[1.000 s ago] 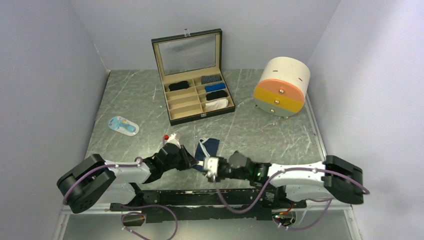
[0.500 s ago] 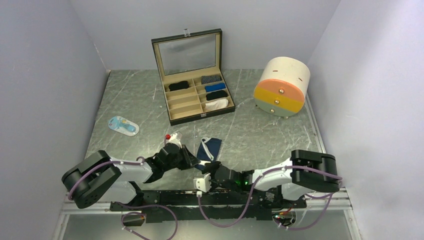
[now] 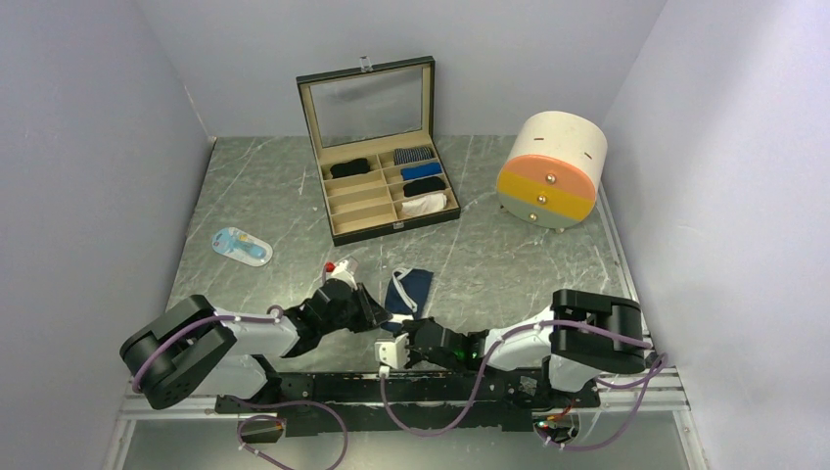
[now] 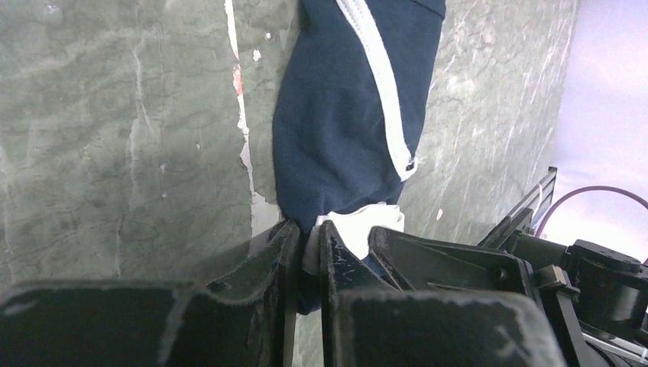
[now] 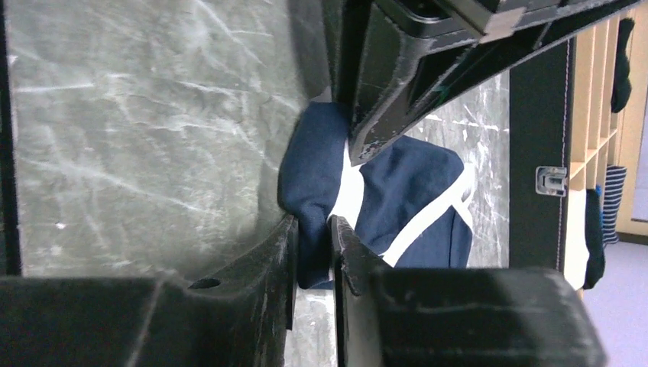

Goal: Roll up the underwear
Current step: Roll the underwear to the center of the board.

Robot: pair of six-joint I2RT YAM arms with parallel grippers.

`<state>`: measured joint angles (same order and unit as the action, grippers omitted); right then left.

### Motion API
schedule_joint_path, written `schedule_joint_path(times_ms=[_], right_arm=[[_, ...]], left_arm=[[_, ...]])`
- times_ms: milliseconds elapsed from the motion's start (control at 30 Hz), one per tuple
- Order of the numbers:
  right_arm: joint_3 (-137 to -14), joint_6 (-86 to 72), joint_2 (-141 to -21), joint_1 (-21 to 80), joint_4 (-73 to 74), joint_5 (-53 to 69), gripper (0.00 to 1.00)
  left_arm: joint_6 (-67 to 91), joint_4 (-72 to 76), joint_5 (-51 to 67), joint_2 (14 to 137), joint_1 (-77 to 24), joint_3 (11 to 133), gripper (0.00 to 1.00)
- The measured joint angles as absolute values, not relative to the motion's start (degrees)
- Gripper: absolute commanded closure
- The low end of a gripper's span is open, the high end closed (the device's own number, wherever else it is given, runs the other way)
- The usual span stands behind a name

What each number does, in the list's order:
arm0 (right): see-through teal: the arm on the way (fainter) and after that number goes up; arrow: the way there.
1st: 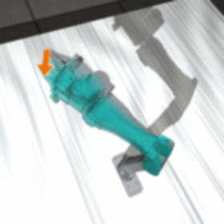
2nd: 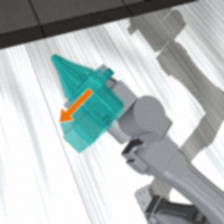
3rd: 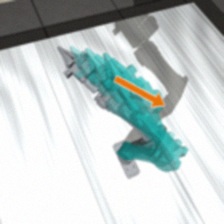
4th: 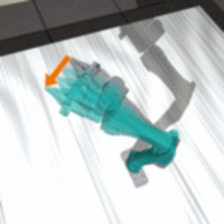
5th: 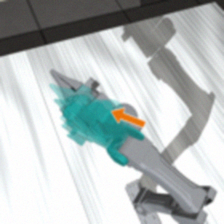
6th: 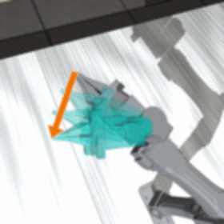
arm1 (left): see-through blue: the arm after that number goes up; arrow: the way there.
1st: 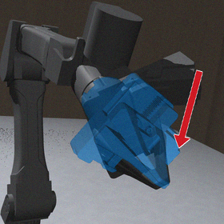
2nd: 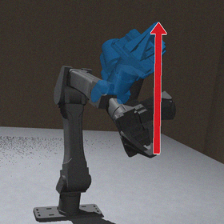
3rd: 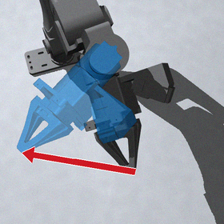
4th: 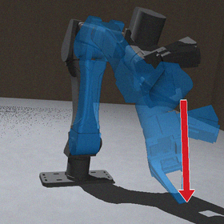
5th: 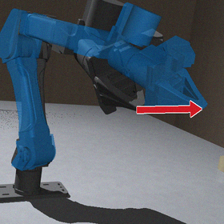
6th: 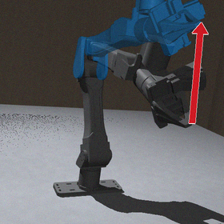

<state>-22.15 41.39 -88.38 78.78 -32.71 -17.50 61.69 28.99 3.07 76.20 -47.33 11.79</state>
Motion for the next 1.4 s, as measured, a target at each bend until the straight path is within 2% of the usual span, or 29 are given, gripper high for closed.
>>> schedule_joint_path(times_ms=[133, 367, 533, 733, 900, 1000, 1400], right_arm=[[-23.29, 40.23, -88.42, 77.38, -31.27, -16.71, 0.99], [-25.36, 36.62, -86.35, 74.61, -25.8, -11.0, 1.0], [-25.85, 29.45, -86.15, 73.03, -26.22, -6.55, 1.0], [-22.72, 18.85, -87.53, 72.95, -35.66, -5.04, 1.0], [-17.72, 10.31, -88.14, 72.93, -46.15, -6.13, 1.0], [-15.18, 5.85, -88.51, 72.77, -51.31, -6.07, 1.0], [-14.15, -3.14, -93.19, 70.98, -60.45, -4.99, 1.0]], left_arm=[[61.12, 28.05, 3.14, 75.94, -47.33, 12.16, 0.84], [61.34, 26.0, 3.38, 72.44, -46.61, 11.81, 0.39], [60.88, 18.85, 3.7, 64.14, -43.05, 11.0, 0.24], [60.75, 9.13, 3.6, 52.82, -39.53, 8.56, 0.2], [62.74, 8.43, 4.51, 47.75, -39.18, 5.74, 0.19], [64.34, 10.55, 5.37, 47.29, -39.07, 4.54, 0.18], [69.3, 18.68, 7.9, 53.28, -42.35, 3.44, 0.25]])
